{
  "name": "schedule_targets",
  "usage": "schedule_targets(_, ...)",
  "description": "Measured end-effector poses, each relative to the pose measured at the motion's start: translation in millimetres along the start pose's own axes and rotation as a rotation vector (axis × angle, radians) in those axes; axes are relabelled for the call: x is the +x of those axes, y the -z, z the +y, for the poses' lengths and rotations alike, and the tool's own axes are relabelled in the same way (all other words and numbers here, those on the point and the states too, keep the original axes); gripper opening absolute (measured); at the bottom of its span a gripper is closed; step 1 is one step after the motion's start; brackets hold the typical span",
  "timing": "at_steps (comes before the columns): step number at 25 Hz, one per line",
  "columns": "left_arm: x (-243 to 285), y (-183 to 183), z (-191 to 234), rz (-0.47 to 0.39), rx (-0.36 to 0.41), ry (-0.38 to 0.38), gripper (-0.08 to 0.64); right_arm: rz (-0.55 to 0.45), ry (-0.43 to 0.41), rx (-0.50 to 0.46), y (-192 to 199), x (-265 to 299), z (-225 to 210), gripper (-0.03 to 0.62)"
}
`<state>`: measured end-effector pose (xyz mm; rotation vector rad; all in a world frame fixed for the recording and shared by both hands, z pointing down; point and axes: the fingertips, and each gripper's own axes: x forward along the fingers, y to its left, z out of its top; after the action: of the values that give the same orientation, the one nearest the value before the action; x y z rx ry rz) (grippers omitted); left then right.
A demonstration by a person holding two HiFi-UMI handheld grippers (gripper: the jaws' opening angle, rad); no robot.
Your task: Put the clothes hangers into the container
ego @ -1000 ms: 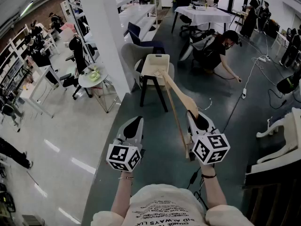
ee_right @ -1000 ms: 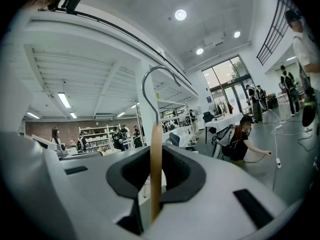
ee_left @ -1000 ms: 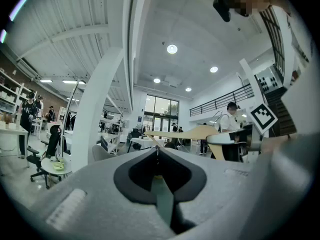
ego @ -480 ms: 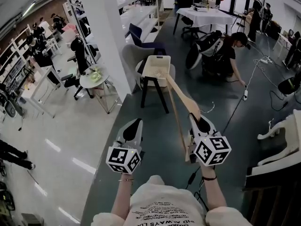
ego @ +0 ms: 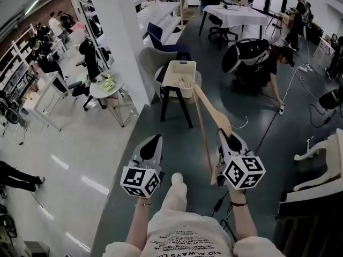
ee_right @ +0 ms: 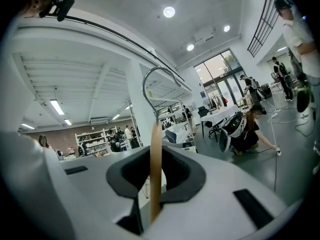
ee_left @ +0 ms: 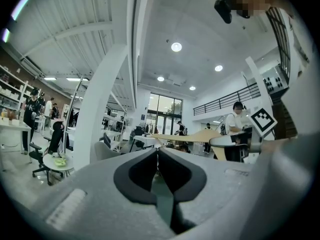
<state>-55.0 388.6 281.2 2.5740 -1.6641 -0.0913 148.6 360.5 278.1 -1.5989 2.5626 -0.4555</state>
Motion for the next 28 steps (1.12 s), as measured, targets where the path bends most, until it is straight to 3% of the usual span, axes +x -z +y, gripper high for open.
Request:
schedule_targets(17,148.9,0.2,131.2,0.043,-0.060,0.021,0.026,0.055,0.081,0.050,-14.3,186.9,-34.0,0.055)
schedule_targets(28,207.6,9.4,171.8,0.054,-0.083,0.061,0.026,0.048,0.108,0.074,-17.6,250.2,-48.7,0.055)
